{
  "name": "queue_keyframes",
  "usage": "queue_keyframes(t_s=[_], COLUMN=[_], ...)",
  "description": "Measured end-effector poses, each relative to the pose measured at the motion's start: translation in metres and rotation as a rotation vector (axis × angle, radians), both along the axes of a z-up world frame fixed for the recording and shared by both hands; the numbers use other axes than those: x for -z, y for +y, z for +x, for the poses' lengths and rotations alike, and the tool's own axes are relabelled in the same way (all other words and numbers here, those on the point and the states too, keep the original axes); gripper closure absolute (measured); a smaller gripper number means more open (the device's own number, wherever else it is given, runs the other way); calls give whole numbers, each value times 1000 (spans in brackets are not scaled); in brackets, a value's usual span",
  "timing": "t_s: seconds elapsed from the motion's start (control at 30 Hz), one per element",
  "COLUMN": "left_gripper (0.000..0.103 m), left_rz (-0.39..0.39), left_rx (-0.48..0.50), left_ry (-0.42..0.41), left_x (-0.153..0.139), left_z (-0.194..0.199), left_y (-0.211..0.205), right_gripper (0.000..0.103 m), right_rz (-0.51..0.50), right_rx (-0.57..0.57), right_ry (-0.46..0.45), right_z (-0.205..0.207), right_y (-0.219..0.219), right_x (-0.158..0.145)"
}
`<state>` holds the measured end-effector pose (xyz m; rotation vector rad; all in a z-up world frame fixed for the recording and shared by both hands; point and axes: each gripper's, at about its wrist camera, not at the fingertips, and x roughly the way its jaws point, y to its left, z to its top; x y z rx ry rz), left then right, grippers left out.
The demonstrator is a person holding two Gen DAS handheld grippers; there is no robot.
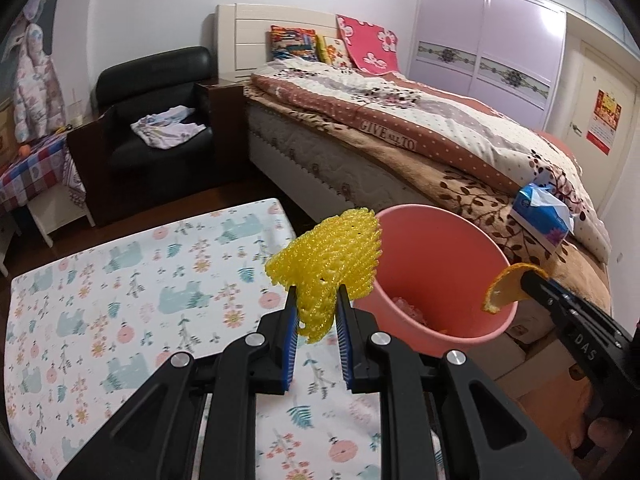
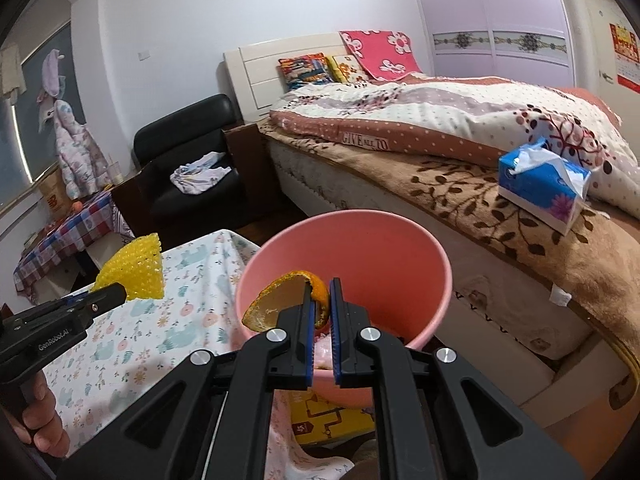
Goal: Collect trash
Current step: 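Carry the yellow foam net and orange peel over the pink bucket with both grippers, then open the left gripper to drop the foam net while the right drops the peel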
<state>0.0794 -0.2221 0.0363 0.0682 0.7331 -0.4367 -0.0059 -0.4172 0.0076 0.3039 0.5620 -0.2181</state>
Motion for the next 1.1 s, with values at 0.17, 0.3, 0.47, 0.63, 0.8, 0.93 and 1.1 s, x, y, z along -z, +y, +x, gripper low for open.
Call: queue_keyframes(t_s=[0.17,0.3,0.47,0.63,0.8,0.93,1.1], left_gripper=[86,86,86,86,86,86,86], left_rz=[3,-4,2,14,30,46,63], left_rx=[33,62,93,119,135,145,156], left_ry=[5,23,33,48,66,76,83], left_x=[2,5,10,17,27,35,43], left_z=[5,9,11,15,20,24,26], left_y=[-19,-34,-53,-69,-84,-95,-107], right_gripper=[96,96,96,96,96,96,96], right_rz=[12,22,32,41,49,55,60], right_rx=[17,31,45,59,65,66,71], right_ry=[14,24,35,45,52,58,62], right_z=[0,2,3,6,6,8,9], right_y=[-8,-17,-25,-34,-41,-46,-51], right_x=[8,15,21,27,32,35,38])
